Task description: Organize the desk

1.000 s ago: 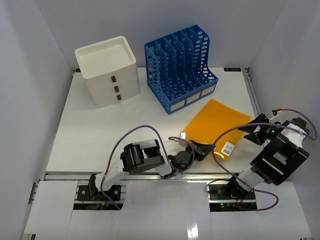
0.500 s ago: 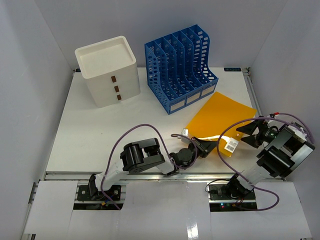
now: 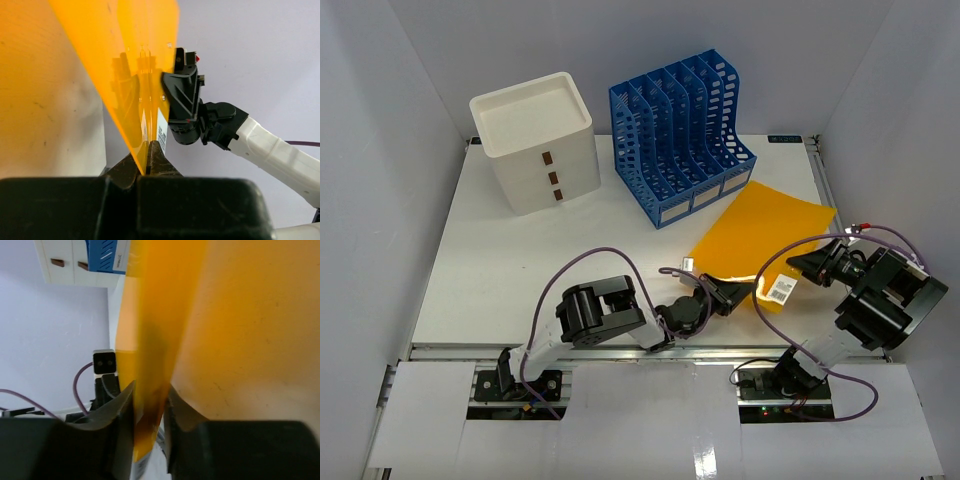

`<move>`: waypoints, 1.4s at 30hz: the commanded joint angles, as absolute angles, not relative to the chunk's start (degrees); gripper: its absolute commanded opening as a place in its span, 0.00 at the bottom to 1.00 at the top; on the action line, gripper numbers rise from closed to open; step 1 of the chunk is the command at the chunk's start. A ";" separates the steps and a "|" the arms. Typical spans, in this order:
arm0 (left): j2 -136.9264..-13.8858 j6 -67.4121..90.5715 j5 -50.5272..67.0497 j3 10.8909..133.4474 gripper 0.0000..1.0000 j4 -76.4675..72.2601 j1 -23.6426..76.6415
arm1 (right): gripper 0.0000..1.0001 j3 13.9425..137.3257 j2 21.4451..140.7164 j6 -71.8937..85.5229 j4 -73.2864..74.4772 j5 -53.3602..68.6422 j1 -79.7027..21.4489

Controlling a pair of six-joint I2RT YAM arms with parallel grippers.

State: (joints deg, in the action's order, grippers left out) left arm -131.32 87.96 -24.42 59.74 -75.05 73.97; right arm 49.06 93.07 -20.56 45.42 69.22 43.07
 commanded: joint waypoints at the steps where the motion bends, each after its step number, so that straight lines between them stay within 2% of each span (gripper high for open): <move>1: -124.95 87.28 -22.38 57.14 0.00 -100.17 75.02 | 0.22 50.97 93.80 -30.02 51.59 76.18 42.43; 3: -124.29 87.36 -22.24 55.93 0.00 -100.11 75.06 | 0.16 53.11 94.37 -38.50 59.01 77.81 42.03; 4: -124.03 87.61 -22.15 55.57 0.00 -99.77 75.14 | 0.10 54.09 95.23 -42.18 62.66 78.79 41.85; 6: -123.52 88.26 -21.77 54.74 0.02 -99.10 75.15 | 0.08 56.40 96.43 -51.85 71.65 80.03 41.72; 8: -123.02 89.65 -21.27 53.88 0.09 -97.73 75.15 | 0.08 57.04 96.35 -54.77 74.96 80.33 41.66; 12: -120.65 90.61 -19.17 51.78 0.40 -93.66 75.15 | 0.08 55.51 93.00 -57.62 74.97 80.53 40.34; 14: -118.63 90.40 -17.86 50.47 0.60 -91.28 75.07 | 0.08 55.93 91.76 -58.58 74.97 80.60 39.76; 16: -116.29 88.82 -16.79 48.20 0.85 -88.55 75.15 | 0.08 56.89 89.75 -59.08 74.97 80.47 39.36; 17: -114.91 87.99 -16.37 47.46 0.86 -86.95 75.16 | 0.08 57.42 89.43 -59.22 74.97 80.31 39.24; 19: -111.28 84.84 -15.73 45.74 0.98 -83.46 75.23 | 0.08 58.52 86.70 -59.89 74.95 80.12 38.81; 24: -103.35 77.39 -12.74 40.78 0.98 -77.50 75.23 | 0.08 62.90 80.37 -60.90 74.88 80.15 38.51; 30: -91.59 67.71 -8.05 34.79 0.98 -56.68 75.36 | 0.08 72.36 75.06 -56.16 71.94 80.47 36.45; 32: -85.28 64.32 -8.77 33.16 0.98 -49.38 75.67 | 0.08 73.20 71.54 -45.95 62.80 79.39 34.16; 35: -76.66 58.45 -12.46 31.36 0.98 -37.69 75.67 | 0.08 65.93 61.02 -22.72 28.25 71.23 26.99; 37: -69.69 54.69 -14.93 31.84 0.98 -26.96 75.67 | 0.08 62.23 56.66 -9.79 14.01 66.48 22.82; 39: -63.30 51.19 -17.47 32.90 0.98 -19.05 75.67 | 0.08 62.16 55.37 -5.99 7.03 62.80 17.27; 42: -54.64 48.07 -21.80 32.81 0.98 -7.10 75.67 | 0.08 69.90 61.92 -2.64 5.34 58.77 12.60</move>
State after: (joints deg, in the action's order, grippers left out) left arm -64.96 56.43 -15.09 31.65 -28.32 75.50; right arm 63.12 56.60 -18.09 25.42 65.82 17.87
